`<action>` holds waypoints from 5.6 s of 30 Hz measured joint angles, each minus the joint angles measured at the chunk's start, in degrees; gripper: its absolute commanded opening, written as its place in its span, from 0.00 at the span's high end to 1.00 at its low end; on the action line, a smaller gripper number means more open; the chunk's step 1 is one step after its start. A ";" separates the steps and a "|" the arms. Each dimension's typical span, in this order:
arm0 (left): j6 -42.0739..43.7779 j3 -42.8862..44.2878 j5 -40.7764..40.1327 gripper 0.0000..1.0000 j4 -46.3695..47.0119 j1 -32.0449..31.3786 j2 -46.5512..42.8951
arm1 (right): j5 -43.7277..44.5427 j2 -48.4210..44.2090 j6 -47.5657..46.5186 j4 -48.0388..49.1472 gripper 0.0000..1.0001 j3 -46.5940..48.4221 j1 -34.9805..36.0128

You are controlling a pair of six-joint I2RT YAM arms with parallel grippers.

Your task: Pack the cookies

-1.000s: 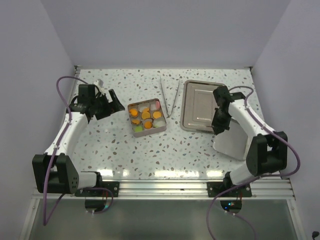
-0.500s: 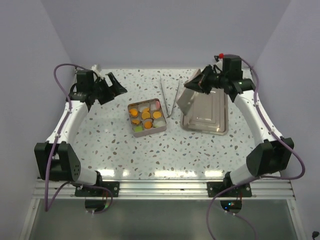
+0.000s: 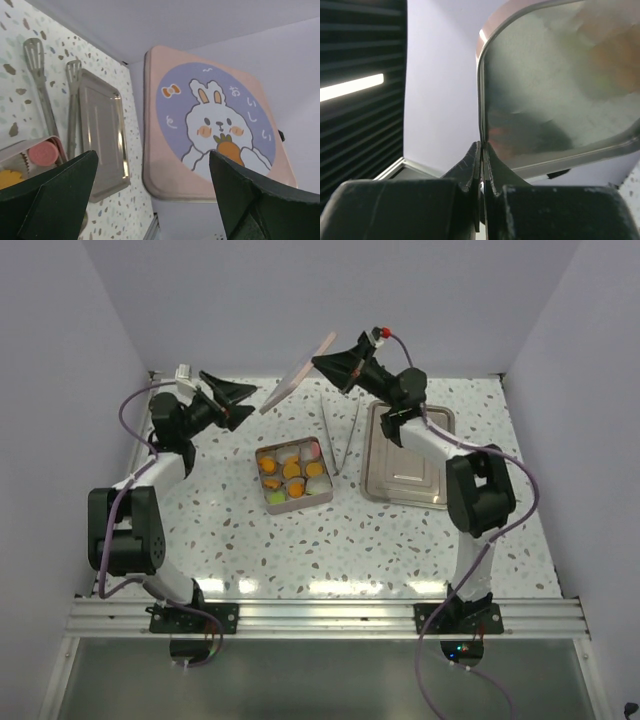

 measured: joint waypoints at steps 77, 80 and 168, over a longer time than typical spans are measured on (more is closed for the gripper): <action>14.56 -11.98 -0.04 0.09 -24.87 4.39 -17.53 | -12.79 5.88 -19.37 -37.59 0.99 4.52 -2.43; 18.56 -11.98 0.02 0.09 -27.69 4.50 -17.99 | -14.88 5.88 -23.21 -40.94 0.99 2.23 -5.05; 31.23 -13.90 -0.74 0.13 -24.41 -1.31 3.06 | -11.10 15.82 -87.30 -107.30 0.65 11.45 1.49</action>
